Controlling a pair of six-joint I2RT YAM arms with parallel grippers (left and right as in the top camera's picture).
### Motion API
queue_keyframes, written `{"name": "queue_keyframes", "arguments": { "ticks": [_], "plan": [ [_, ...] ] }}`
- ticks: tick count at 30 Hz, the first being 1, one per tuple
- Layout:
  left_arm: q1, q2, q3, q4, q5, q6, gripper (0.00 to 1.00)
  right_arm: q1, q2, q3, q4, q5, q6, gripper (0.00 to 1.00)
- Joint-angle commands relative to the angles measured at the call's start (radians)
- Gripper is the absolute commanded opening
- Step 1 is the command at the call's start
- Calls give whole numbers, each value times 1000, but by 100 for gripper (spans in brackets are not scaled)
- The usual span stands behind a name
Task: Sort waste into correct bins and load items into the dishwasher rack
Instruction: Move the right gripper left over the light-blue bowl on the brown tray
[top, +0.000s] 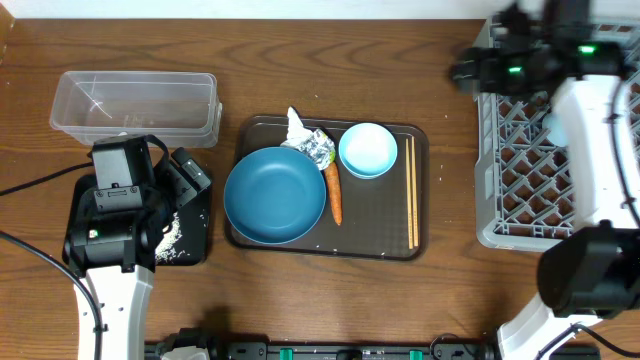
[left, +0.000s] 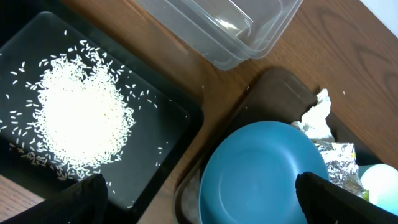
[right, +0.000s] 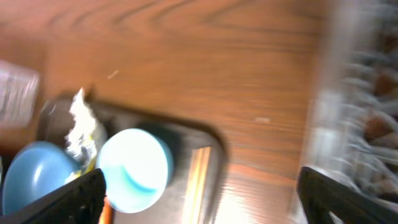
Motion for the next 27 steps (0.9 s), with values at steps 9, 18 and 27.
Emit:
{"name": "queue_keyframes", "arguments": {
  "ticks": [9,18,27],
  "plan": [
    [4,3,17,-3,-8,-2,99,325,-14,-60,27,87,-74,99],
    [4,3,17,-3,-8,-2,99,473,-11,-222,81,304,-109,89],
    [4,3,17,-3,-8,-2,99,510,-11,-431,253,325,-141,74]
  ]
}}
